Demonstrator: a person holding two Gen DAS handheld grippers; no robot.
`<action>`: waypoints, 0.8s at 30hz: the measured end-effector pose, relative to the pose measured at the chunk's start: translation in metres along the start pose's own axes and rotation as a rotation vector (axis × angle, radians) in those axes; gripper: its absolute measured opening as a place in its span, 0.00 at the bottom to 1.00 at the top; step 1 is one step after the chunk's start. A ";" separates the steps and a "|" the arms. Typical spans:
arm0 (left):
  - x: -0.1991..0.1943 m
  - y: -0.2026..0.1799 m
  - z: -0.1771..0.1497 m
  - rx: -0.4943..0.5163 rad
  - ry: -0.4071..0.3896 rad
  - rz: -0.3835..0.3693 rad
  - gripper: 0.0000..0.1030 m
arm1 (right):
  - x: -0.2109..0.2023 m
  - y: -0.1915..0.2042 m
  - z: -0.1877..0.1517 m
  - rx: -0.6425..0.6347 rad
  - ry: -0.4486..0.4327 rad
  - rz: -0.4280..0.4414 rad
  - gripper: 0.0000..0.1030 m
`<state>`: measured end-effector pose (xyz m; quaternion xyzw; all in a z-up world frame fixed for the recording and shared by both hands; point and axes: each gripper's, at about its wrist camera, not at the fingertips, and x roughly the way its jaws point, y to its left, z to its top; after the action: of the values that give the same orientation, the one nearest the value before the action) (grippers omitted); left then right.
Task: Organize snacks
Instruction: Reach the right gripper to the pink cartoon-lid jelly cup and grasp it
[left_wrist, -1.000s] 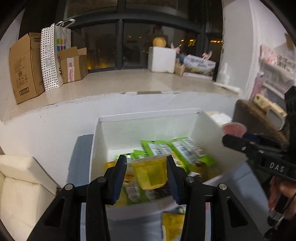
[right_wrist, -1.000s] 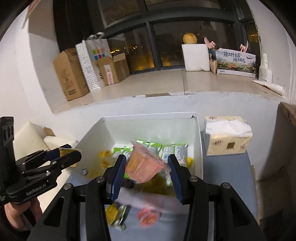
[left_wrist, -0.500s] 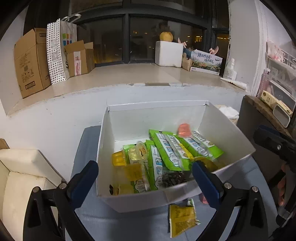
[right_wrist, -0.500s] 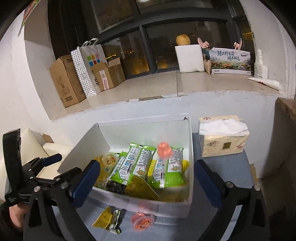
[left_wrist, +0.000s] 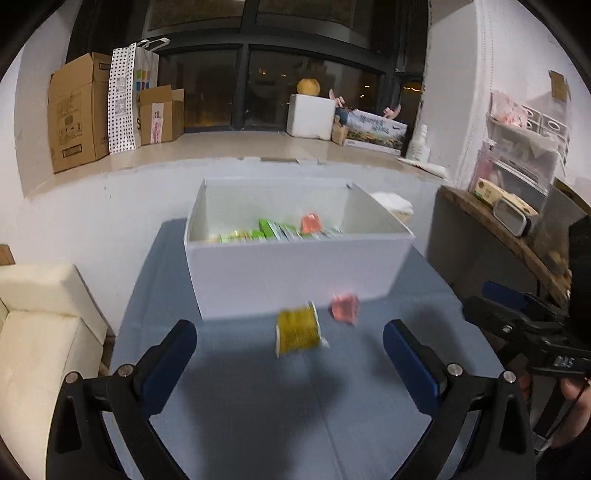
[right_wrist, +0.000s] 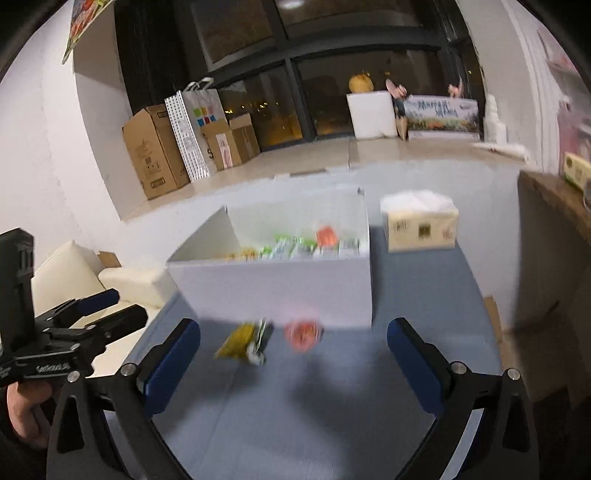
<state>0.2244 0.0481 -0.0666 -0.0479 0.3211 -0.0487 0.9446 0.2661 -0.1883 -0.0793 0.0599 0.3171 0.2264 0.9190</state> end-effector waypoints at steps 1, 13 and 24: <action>-0.004 -0.003 -0.005 -0.003 0.004 0.001 1.00 | -0.002 0.000 -0.006 0.004 0.008 0.002 1.00; -0.037 -0.010 -0.040 -0.011 0.008 0.025 1.00 | 0.027 0.002 -0.031 -0.018 0.106 -0.023 1.00; -0.049 0.008 -0.060 -0.042 0.028 0.055 1.00 | 0.143 -0.007 -0.013 0.031 0.220 -0.102 1.00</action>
<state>0.1497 0.0589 -0.0857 -0.0581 0.3363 -0.0168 0.9398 0.3605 -0.1299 -0.1704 0.0328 0.4222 0.1794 0.8879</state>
